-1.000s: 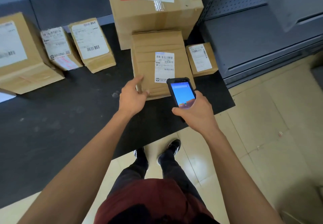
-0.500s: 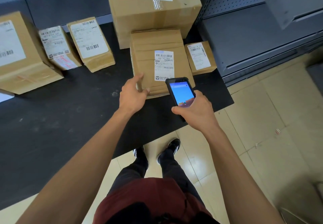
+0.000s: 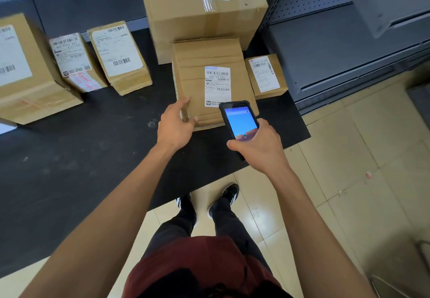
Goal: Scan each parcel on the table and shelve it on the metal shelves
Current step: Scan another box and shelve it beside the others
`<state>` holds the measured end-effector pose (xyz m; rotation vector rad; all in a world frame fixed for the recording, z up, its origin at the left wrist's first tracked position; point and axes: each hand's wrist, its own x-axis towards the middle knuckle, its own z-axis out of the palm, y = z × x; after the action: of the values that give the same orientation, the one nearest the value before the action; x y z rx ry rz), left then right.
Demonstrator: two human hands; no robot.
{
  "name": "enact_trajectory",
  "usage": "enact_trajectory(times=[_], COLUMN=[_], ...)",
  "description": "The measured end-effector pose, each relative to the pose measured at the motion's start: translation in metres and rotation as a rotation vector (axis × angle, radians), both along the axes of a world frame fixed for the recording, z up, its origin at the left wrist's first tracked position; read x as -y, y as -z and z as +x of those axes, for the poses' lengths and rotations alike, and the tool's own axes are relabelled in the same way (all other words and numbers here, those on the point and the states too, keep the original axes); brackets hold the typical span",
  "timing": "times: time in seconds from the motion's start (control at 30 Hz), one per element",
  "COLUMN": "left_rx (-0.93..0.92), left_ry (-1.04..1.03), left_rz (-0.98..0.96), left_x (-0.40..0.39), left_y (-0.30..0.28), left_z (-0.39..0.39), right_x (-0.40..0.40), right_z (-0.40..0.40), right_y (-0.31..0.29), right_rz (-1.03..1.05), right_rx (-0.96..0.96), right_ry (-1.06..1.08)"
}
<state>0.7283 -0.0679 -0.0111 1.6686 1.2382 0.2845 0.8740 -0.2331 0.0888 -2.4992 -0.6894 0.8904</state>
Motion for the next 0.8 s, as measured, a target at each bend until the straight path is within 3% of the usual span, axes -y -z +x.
enact_trajectory(times=[0.3, 0.8], left_rx=[-0.099, -0.105], left_ry=[0.234, -0.157], left_rz=[0.137, 0.118], left_x=[0.002, 0.001], left_y=[-0.004, -0.02], left_z=[-0.028, -0.143], right_x=[-0.007, -0.053], right_z=[-0.015, -0.118], right_y=[0.008, 0.07], right_rz=[0.008, 0.166], right_rx=[0.022, 0.061], right_ry=[-0.052, -0.314])
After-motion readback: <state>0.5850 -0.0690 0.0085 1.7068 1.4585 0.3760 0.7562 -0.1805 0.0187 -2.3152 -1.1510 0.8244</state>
